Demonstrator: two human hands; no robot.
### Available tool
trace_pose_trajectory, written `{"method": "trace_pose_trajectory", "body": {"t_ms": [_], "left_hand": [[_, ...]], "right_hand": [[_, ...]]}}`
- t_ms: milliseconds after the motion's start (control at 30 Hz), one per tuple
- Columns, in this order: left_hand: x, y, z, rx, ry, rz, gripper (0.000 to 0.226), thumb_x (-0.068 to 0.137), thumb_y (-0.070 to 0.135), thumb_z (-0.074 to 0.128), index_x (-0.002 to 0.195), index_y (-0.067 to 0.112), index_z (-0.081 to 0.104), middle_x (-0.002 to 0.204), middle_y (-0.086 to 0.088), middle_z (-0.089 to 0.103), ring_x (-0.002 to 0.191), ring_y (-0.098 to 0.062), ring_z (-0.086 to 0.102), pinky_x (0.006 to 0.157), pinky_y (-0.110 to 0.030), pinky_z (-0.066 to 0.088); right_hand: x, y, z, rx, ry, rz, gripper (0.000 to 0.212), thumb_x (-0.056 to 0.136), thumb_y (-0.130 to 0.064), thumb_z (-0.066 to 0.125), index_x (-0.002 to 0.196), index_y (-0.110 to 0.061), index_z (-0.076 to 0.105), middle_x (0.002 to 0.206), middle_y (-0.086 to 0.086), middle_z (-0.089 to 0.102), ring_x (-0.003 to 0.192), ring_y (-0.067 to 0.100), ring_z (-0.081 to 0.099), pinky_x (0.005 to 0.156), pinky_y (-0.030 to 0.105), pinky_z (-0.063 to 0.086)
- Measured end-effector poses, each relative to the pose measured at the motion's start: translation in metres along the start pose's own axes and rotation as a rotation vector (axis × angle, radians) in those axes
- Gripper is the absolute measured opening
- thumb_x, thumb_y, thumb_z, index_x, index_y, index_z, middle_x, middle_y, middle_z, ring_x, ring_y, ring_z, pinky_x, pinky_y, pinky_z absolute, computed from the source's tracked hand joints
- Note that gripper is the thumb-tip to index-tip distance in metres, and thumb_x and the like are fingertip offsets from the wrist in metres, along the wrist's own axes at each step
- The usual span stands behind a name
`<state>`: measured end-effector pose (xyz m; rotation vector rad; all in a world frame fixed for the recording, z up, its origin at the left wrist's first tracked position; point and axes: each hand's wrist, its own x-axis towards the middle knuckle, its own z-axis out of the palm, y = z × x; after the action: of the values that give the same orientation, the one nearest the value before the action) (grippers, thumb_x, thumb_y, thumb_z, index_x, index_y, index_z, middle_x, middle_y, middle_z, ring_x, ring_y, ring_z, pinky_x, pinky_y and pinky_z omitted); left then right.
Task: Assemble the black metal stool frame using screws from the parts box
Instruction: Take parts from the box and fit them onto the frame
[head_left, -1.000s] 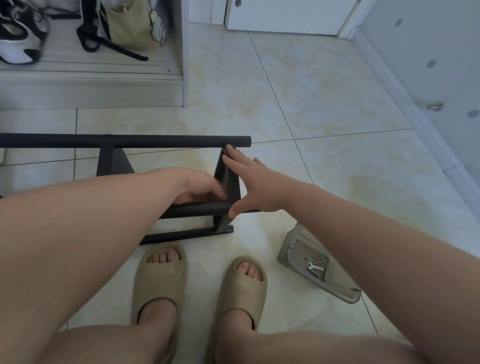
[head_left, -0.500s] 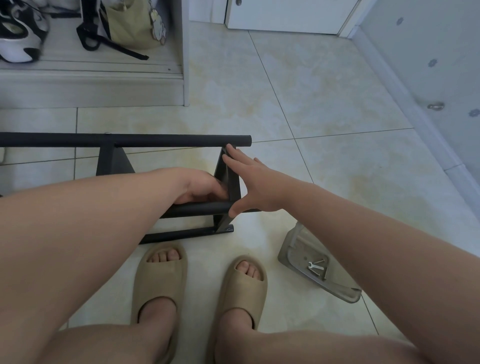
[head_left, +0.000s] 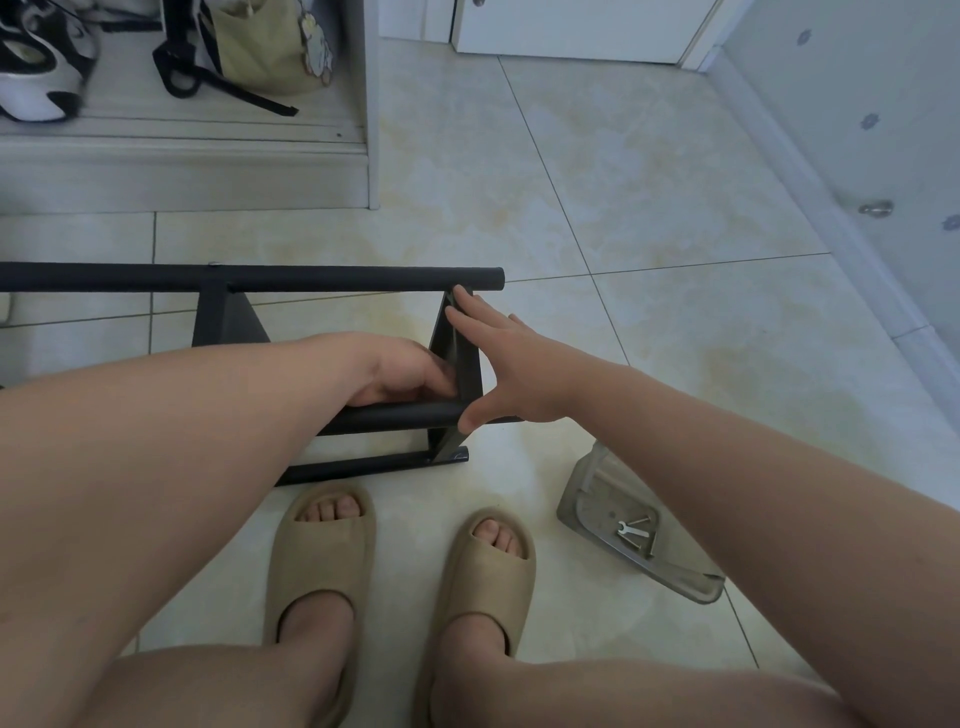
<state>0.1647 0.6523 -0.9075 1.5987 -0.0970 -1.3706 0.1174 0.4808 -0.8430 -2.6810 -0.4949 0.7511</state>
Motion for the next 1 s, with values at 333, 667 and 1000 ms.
{"method": "trace_pose_trajectory", "body": {"t_ms": [333, 667, 1000], "left_hand": [[0.002, -0.001, -0.001, -0.021, -0.014, 0.029, 0.027, 0.093, -0.007, 0.052, 0.088, 0.013, 0.07, 0.08, -0.005, 0.075, 0.072, -0.018, 0.071, 0.074, -0.03, 0.054], [-0.007, 0.006, 0.001, 0.153, -0.011, -0.139, 0.016, 0.097, 0.016, 0.055, 0.102, 0.016, 0.07, 0.096, -0.005, 0.07, 0.098, -0.023, 0.062, 0.079, -0.031, 0.048], [-0.074, 0.026, 0.014, 0.978, 0.38, -0.208, 0.057, 0.1, 0.058, 0.042, 0.129, 0.013, 0.061, 0.127, -0.008, 0.062, 0.115, -0.029, 0.057, 0.104, -0.043, 0.043]], "right_hand": [[0.001, 0.003, 0.002, -0.001, 0.011, -0.014, 0.126, 0.075, -0.047, 0.085, 0.162, -0.014, 0.001, 0.168, -0.003, -0.017, 0.154, 0.008, -0.01, 0.126, 0.04, -0.003], [0.003, 0.007, 0.004, -0.034, 0.016, -0.018, 0.126, 0.075, -0.051, 0.084, 0.162, -0.017, 0.0, 0.168, -0.006, -0.018, 0.154, 0.007, -0.011, 0.124, 0.039, -0.005], [-0.022, -0.011, 0.003, -0.132, -0.003, 0.101, 0.107, 0.083, -0.066, 0.068, 0.162, -0.027, 0.008, 0.169, -0.008, -0.009, 0.156, 0.013, -0.004, 0.126, 0.044, 0.001]]}}
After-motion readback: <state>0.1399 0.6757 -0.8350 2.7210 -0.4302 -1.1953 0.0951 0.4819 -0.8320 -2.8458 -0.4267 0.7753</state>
